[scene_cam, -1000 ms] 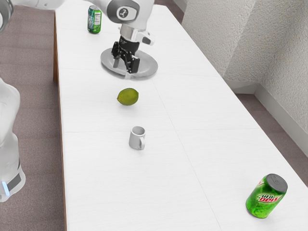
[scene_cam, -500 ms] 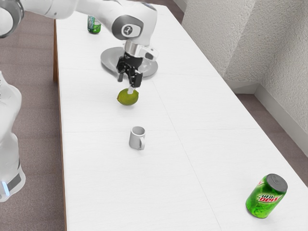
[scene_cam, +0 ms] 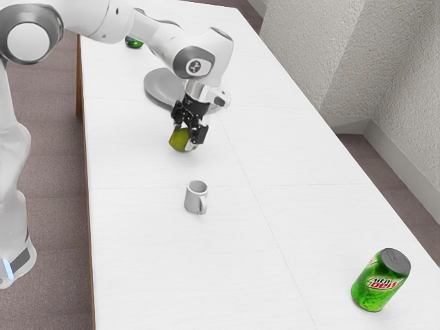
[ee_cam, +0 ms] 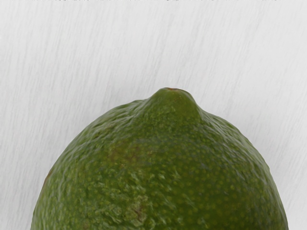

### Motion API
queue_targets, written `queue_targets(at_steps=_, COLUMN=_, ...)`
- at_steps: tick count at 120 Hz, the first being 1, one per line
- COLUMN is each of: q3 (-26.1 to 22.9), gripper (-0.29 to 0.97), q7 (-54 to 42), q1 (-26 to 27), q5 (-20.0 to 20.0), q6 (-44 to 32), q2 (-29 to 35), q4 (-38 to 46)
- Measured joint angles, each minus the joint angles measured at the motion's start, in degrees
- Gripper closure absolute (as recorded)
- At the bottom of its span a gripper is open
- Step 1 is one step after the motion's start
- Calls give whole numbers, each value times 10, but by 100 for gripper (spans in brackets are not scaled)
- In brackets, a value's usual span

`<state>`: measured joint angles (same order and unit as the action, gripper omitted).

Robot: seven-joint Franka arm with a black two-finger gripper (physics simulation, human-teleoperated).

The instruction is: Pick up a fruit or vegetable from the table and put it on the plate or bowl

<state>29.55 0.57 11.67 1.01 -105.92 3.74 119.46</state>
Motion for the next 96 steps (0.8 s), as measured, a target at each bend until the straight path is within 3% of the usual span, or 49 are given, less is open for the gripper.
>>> queue_targets(at_steps=36, q3=24, gripper=50, q7=4, q1=3, q5=10, q6=3, q2=19, q4=-31)
queue_targets(at_steps=52, q3=97, gripper=51, q7=5, q1=7, q5=15, q6=29, q2=22, q4=-141)
queue_targets(at_steps=59, q3=135, gripper=48, q7=6, q1=-15, q5=13, q6=38, q2=-5, q4=-185)
queue_targets(at_steps=65, q3=146, gripper=47, q7=5, q1=-61, q5=-4, q6=43, q2=-72, q4=-223)
queue_targets(at_steps=79, q3=107, gripper=50, q7=5, q1=-119, q5=-58, q6=51, q2=-202, q4=-309)
queue_targets(at_steps=87, q3=48, gripper=51, q7=5, q1=-173, q5=-76, q6=56, q2=-230, q4=-337)
queue_targets(at_steps=96, q3=23, gripper=51, q7=4, q1=-210, q5=-89, q6=61, q2=-241, q4=-355)
